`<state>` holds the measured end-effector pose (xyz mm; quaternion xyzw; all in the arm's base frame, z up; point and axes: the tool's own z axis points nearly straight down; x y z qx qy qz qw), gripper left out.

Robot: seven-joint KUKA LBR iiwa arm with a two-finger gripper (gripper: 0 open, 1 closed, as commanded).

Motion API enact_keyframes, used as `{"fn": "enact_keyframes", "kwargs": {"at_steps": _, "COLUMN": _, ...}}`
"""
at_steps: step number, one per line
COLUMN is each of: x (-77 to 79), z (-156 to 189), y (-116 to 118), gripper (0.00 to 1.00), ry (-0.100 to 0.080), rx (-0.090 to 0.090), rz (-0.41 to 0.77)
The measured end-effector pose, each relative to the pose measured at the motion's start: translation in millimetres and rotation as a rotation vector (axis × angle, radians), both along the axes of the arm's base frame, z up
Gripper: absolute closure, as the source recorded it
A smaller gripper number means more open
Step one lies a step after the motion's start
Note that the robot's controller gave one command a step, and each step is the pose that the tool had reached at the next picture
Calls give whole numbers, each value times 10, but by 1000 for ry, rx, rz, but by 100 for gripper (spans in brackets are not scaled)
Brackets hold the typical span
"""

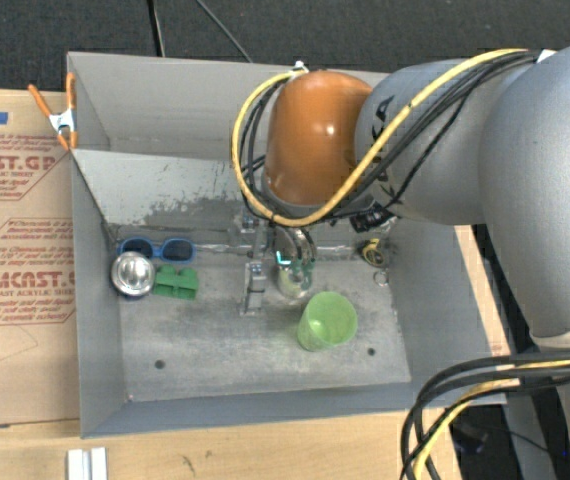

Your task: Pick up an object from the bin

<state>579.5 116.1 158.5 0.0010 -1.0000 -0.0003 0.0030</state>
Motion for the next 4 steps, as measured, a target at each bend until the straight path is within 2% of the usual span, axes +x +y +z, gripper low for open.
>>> {"fn": "enact_keyframes", "kwargs": {"at_steps": 1, "x": 102, "z": -300, "y": 680, "gripper": 0, "ry": -6, "rx": 3, "rz": -34}}
{"fn": "enact_keyframes", "kwargs": {"at_steps": 2, "x": 118, "z": -884, "y": 552, "gripper": 0, "ry": -3, "rx": -2, "rz": -11}}
{"fn": "enact_keyframes", "kwargs": {"at_steps": 3, "x": 131, "z": -847, "y": 561, "gripper": 100, "ry": -7, "rx": 0, "rz": -11}}
{"fn": "enact_keyframes", "kwargs": {"at_steps": 4, "x": 100, "z": 715, "y": 712, "gripper": 100, "ry": -17, "rx": 3, "rz": 60}}
